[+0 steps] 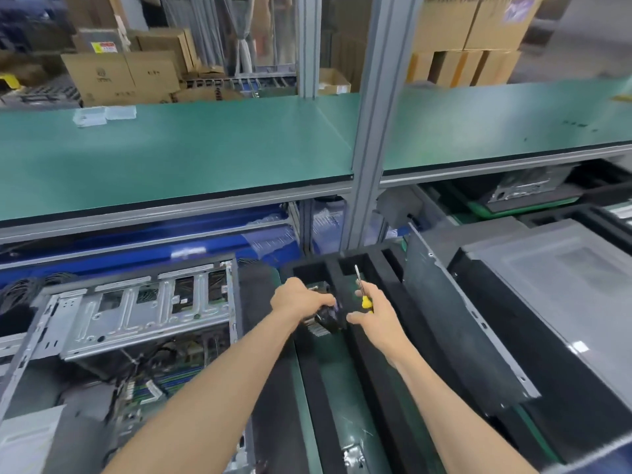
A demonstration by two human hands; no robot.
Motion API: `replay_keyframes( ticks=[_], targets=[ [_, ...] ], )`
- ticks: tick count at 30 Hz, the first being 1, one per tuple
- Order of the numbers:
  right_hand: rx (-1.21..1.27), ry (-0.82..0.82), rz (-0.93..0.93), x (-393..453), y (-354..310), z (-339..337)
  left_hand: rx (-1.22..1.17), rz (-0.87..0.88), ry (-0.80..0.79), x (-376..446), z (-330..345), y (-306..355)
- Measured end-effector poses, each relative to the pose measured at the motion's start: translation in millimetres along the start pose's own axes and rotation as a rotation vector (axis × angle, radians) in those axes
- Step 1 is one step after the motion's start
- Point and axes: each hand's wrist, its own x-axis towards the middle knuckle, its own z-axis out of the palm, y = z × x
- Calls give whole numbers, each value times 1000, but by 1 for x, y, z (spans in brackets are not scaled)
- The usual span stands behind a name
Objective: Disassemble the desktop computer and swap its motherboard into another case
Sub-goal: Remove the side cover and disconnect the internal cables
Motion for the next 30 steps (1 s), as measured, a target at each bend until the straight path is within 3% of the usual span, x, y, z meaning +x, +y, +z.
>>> replay_keyframes(
  ticks=[13, 19, 25, 30],
  targets=[
    [-9, -65, 84, 15, 50, -22, 98, -243, 94, 38, 111, -1],
    [-27, -94, 67, 22, 62, -18, 183, -184, 104, 48, 122, -4],
    [-3, -117, 66, 21, 48, 0, 137, -68, -1, 40, 83, -5],
    [73, -153, 13, 12, 11, 30, -141, 138, -139, 18, 18, -2]
  ],
)
